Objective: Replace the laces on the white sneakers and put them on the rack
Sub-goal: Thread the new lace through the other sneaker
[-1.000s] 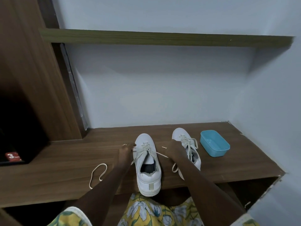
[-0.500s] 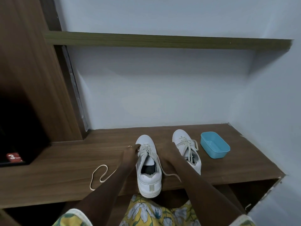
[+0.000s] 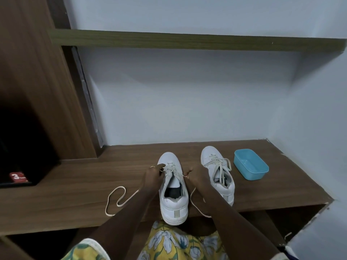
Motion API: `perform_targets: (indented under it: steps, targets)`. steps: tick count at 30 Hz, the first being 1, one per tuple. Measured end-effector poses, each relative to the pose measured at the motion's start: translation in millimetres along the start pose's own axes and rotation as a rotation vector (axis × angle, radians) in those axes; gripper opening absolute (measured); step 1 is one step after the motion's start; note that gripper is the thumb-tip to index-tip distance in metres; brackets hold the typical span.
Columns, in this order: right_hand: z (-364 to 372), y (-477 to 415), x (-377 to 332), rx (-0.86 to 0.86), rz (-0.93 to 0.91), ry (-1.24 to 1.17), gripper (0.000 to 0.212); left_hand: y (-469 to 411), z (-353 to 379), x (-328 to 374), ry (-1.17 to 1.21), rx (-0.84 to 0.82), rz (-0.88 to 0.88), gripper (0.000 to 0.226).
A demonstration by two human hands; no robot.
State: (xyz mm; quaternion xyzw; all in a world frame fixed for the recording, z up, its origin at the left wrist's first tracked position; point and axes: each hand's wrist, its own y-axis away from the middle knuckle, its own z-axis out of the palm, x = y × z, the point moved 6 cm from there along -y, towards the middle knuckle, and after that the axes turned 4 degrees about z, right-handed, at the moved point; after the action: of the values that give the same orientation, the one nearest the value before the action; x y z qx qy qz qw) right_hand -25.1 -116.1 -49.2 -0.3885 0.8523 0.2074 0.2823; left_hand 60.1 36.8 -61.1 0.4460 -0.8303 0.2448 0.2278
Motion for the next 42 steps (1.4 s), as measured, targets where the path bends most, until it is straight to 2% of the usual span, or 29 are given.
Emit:
perform_targets:
  steps: [3, 7, 11, 15, 17, 25, 31, 35, 38, 42]
  targets:
    - [3, -3, 14, -0.007, 0.032, 0.061, 0.026, 2, 2, 0, -0.029, 0.0, -0.012, 0.033]
    - [5, -7, 29, 0.005, 0.053, 0.108, 0.03, 6, 6, -9, 0.049, -0.019, -0.121, 0.023]
    - [3, 3, 29, 0.041, 0.042, 0.097, 0.03, 10, 8, -11, 0.022, -0.099, -0.147, 0.023]
    - [13, 14, 31, 0.055, 0.048, 0.172, 0.03, 11, 9, -13, 0.004, -0.15, -0.177, 0.01]
    - [12, 18, 33, 0.096, 0.062, 0.21, 0.031, 10, 10, -15, -0.014, -0.18, -0.169, 0.017]
    - [11, 25, 33, 0.139, 0.096, 0.316, 0.029, 8, -4, -16, -0.297, -0.091, -0.218, 0.029]
    - [4, 24, 32, 0.147, 0.082, 0.325, 0.029, 11, -8, -14, -0.309, -0.049, -0.254, 0.023]
    - [1, 21, 24, 0.121, 0.013, 0.316, 0.028, 14, -11, -7, -0.32, 0.031, -0.221, 0.019]
    - [-8, 21, 7, 0.139, -0.093, 0.239, 0.026, 13, -15, 1, -0.189, 0.04, -0.176, 0.022]
    - [-30, 21, -27, 0.204, -0.284, 0.132, 0.022, 20, -11, 13, -0.178, -0.099, -0.185, 0.048]
